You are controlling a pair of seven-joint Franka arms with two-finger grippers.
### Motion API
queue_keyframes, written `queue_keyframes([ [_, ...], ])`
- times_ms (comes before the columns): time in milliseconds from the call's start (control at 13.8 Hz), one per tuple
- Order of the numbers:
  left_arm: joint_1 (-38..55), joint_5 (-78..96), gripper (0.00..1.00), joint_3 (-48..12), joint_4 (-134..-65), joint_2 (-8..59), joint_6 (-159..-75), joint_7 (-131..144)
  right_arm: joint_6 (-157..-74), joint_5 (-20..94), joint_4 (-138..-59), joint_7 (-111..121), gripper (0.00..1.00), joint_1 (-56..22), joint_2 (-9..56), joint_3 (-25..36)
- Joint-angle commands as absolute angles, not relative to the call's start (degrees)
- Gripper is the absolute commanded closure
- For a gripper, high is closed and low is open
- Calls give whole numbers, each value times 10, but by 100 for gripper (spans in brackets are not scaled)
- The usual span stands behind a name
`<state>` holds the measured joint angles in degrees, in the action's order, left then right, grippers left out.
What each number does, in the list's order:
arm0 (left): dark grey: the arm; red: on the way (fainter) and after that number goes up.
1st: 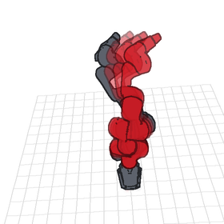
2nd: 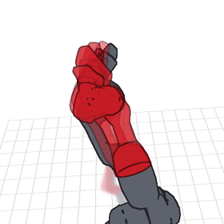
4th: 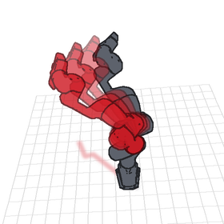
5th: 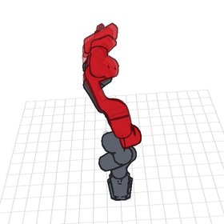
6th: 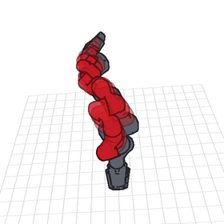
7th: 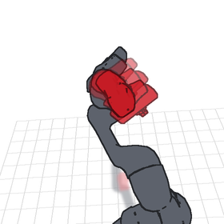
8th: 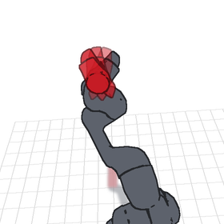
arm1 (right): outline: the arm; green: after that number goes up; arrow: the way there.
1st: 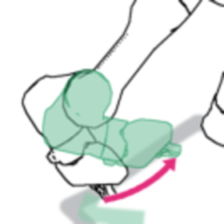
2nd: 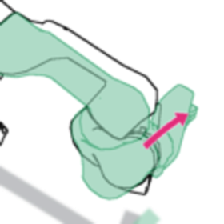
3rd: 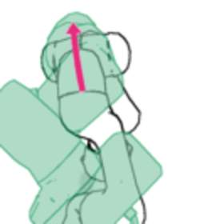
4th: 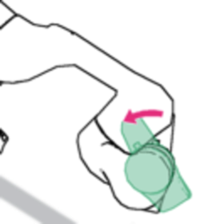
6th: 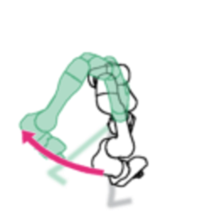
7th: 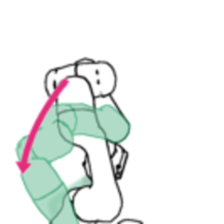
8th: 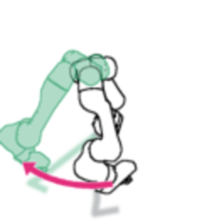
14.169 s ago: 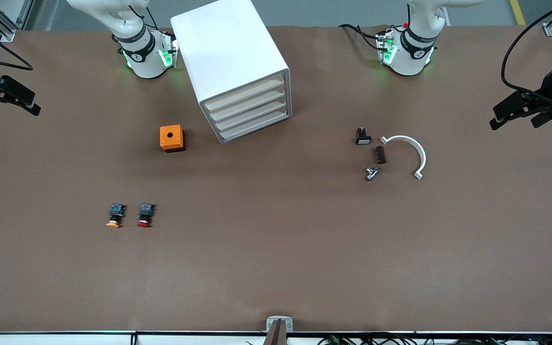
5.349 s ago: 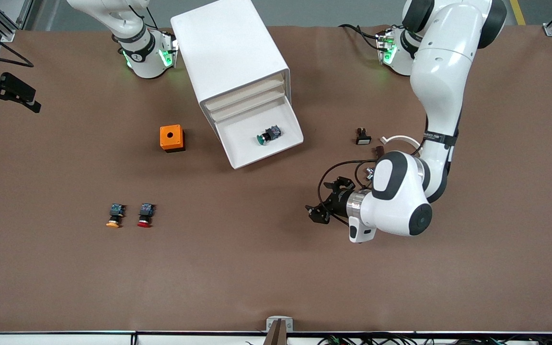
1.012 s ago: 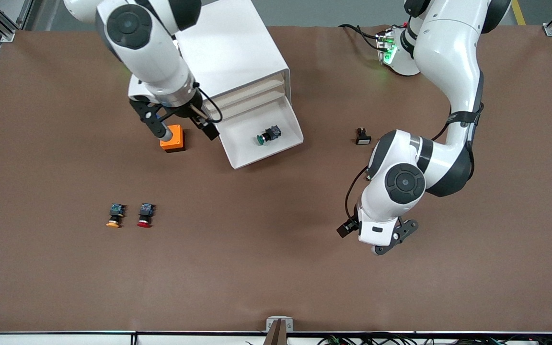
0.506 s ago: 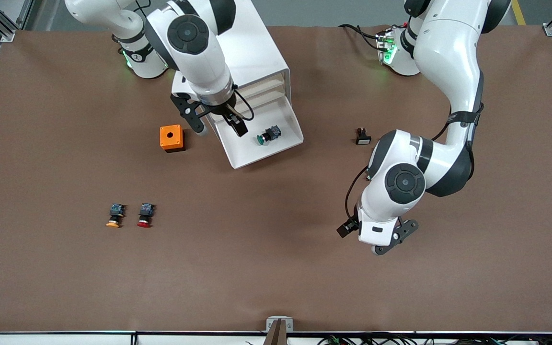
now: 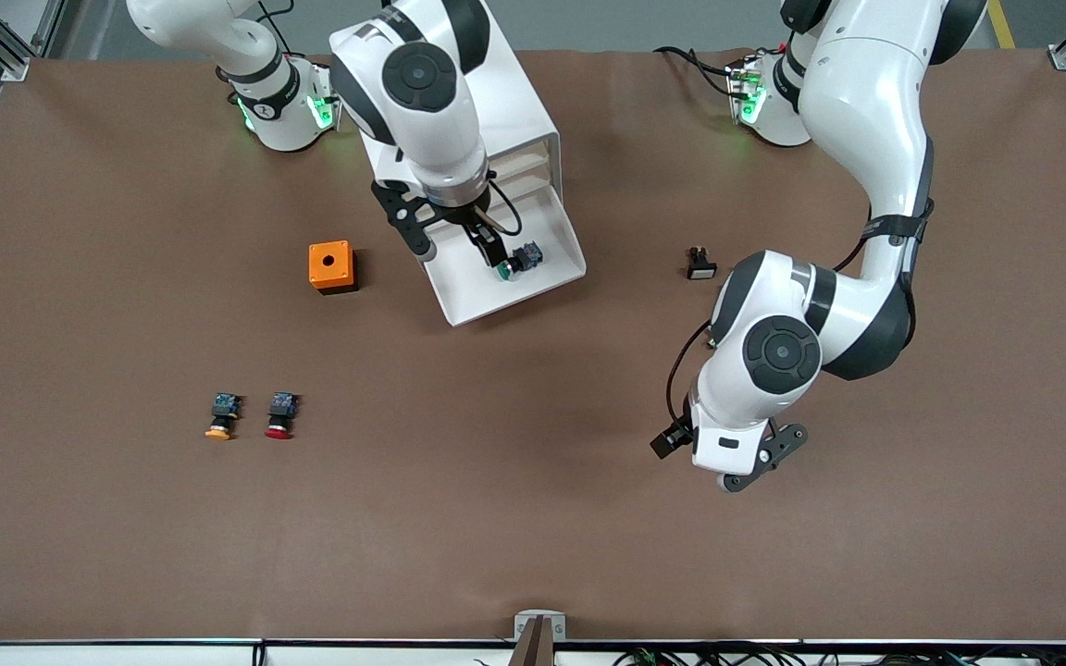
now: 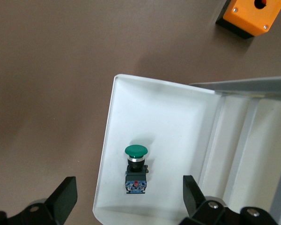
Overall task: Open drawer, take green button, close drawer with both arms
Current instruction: 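Lower the right gripper and grasp the green push button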
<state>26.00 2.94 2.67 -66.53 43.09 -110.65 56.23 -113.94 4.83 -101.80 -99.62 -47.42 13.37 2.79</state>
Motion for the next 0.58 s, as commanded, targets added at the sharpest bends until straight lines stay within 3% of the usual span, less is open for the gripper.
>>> queue_keyframes([
  [0, 262, 17, 1, 27, -686, 413, -1111, 560, -1152, 35, -1015, -1028, 0, -495, 150, 35],
  [506, 262, 17, 1, 27, -686, 413, -1111, 560, -1165, 14, -1013, -1048, 0, -508, 179, 35],
])
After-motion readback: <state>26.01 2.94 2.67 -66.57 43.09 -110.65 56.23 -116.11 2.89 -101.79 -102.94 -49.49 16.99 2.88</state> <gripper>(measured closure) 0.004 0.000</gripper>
